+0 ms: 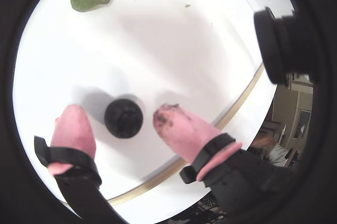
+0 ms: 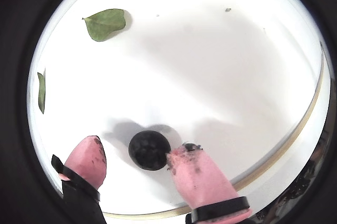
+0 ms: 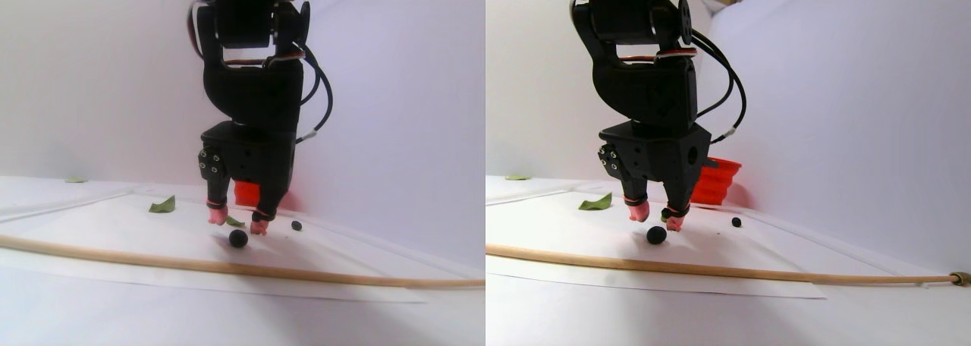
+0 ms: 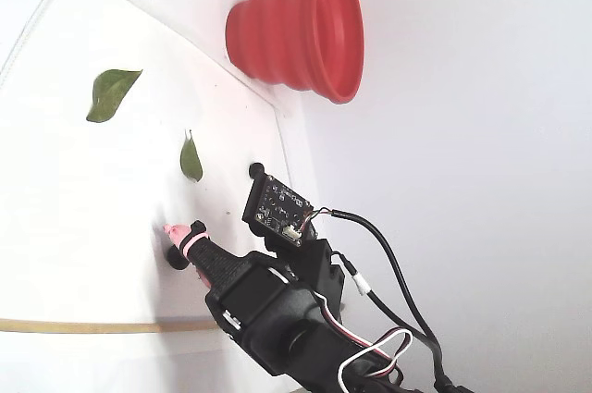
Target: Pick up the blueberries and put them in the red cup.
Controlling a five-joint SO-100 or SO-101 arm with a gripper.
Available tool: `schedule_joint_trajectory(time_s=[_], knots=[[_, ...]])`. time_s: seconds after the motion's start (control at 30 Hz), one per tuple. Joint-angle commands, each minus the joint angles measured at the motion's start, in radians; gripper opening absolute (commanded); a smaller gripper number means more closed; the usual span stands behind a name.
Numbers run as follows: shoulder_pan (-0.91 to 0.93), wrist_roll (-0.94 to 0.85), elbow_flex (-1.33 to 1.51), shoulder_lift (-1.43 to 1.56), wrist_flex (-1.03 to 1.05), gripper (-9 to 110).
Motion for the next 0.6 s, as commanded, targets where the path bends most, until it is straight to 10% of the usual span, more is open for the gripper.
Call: schedule_joint_trajectory(time_s=[0.0,0.57], knots=[[0.006,0.002,-0.06,0.011,-0.02,23],[0.018,0.011,-0.08,-0.046,-0.055,22]])
